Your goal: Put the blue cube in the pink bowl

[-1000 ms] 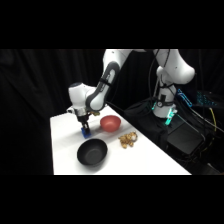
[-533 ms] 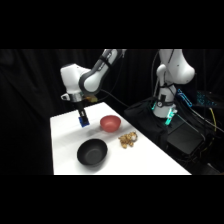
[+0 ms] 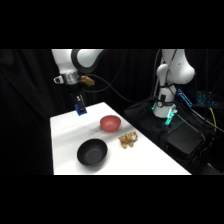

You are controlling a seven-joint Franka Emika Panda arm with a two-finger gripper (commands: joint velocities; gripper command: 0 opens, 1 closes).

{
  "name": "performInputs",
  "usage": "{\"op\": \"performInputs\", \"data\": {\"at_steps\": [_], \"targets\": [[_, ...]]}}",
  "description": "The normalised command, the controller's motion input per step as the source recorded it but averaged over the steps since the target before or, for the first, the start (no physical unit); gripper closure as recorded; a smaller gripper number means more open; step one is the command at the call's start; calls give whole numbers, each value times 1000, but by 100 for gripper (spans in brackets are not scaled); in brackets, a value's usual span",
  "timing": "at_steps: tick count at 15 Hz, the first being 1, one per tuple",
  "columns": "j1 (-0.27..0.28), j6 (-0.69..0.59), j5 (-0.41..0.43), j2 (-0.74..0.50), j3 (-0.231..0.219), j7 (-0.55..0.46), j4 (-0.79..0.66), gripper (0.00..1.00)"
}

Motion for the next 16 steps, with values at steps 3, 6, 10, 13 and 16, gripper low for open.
{"op": "performInputs", "data": {"at_steps": [3,6,10,13,16], "targets": [[79,-99,55,-272,-63,51,-161,78],[68,93,107,-367,-62,37,-396,78],[61,249,121,-437,-80,9,-586,78],[44,310,146,-449,-101,-16,-627,78],[38,307,153,-457,-103,-20,-614,78]]}}
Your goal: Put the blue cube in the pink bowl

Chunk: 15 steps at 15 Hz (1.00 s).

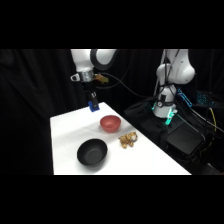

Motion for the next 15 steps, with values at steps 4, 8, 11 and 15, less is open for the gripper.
{"op": "performInputs", "data": {"at_steps": [4,8,11,15], "targets": [[35,280,142,-440,-102,-24,-566,78],[51,243,140,-360,-83,-10,-462,78],[69,321,229,-133,-59,-30,-297,78],[79,393,230,145,-34,26,-132,78]]}}
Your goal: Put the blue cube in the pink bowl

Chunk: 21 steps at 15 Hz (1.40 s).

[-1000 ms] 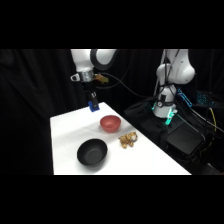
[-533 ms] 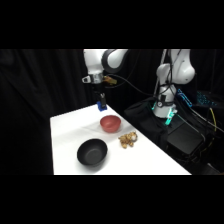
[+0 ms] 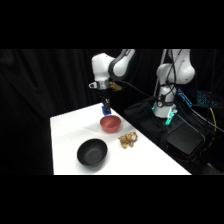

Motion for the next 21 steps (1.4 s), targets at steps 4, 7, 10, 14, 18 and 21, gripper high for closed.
{"op": "performInputs", "data": {"at_steps": [4,7,10,14,18,21], "targets": [[46,271,240,238,17,-17,3,78],[6,184,191,244,54,-16,84,78],[-28,116,138,227,61,10,136,78],[-33,88,54,147,48,66,127,68],[-7,101,-39,55,12,131,74,6],[31,48,-151,-47,-57,184,19,0]]}}
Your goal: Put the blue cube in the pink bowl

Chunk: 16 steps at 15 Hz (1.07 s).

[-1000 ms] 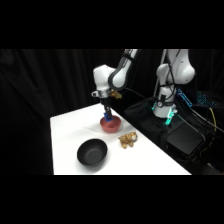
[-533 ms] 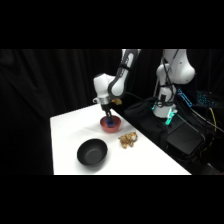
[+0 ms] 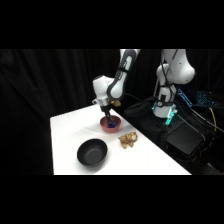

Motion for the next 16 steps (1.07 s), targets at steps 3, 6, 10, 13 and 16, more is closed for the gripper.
{"op": "performInputs", "data": {"at_steps": [3,6,10,13,16], "targets": [[46,-84,-171,-254,-74,182,-75,0],[84,-258,-208,-454,-98,214,-123,0],[91,-348,-194,-460,-97,198,-57,0],[83,-374,-207,-434,-98,202,22,0],[62,-361,-210,-399,-92,189,71,0]]}}
